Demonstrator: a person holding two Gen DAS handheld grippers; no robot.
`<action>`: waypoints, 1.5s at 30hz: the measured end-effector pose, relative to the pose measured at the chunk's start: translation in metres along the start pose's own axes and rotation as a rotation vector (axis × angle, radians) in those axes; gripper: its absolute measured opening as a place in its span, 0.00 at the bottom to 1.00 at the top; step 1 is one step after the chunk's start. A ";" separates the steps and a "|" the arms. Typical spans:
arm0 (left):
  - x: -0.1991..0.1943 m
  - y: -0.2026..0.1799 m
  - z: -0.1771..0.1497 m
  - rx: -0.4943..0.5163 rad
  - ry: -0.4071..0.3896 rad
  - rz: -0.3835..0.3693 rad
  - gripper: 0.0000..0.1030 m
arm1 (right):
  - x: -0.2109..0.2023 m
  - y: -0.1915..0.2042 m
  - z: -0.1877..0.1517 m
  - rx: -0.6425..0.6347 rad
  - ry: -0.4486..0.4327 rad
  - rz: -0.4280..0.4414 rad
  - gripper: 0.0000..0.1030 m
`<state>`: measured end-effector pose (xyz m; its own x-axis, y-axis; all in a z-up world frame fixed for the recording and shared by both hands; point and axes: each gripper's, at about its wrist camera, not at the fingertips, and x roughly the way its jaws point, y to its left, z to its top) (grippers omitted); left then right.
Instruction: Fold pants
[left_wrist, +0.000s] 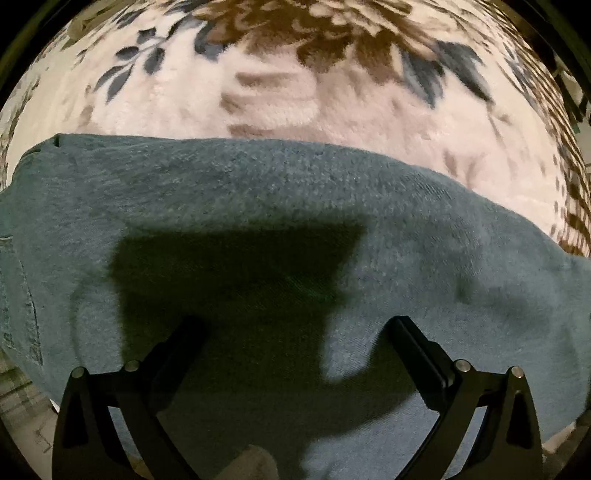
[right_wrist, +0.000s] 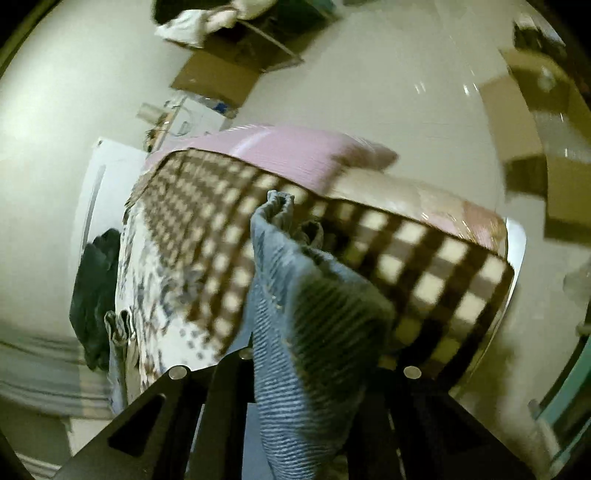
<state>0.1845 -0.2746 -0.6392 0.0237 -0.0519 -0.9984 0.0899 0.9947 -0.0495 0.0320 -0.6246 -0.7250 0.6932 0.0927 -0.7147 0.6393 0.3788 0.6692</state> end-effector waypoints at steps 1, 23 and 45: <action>-0.004 0.002 -0.002 0.002 0.000 0.000 1.00 | -0.006 0.012 -0.002 -0.020 -0.010 0.000 0.10; -0.090 0.146 -0.004 -0.072 -0.186 -0.041 1.00 | -0.007 0.230 -0.183 -0.517 0.145 0.106 0.09; -0.097 0.331 -0.062 -0.421 -0.164 -0.060 1.00 | 0.108 0.264 -0.448 -1.015 0.600 -0.052 0.59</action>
<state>0.1508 0.0652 -0.5603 0.1908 -0.0900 -0.9775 -0.3162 0.9371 -0.1480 0.1265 -0.1019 -0.7170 0.2334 0.3714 -0.8987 -0.0829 0.9284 0.3621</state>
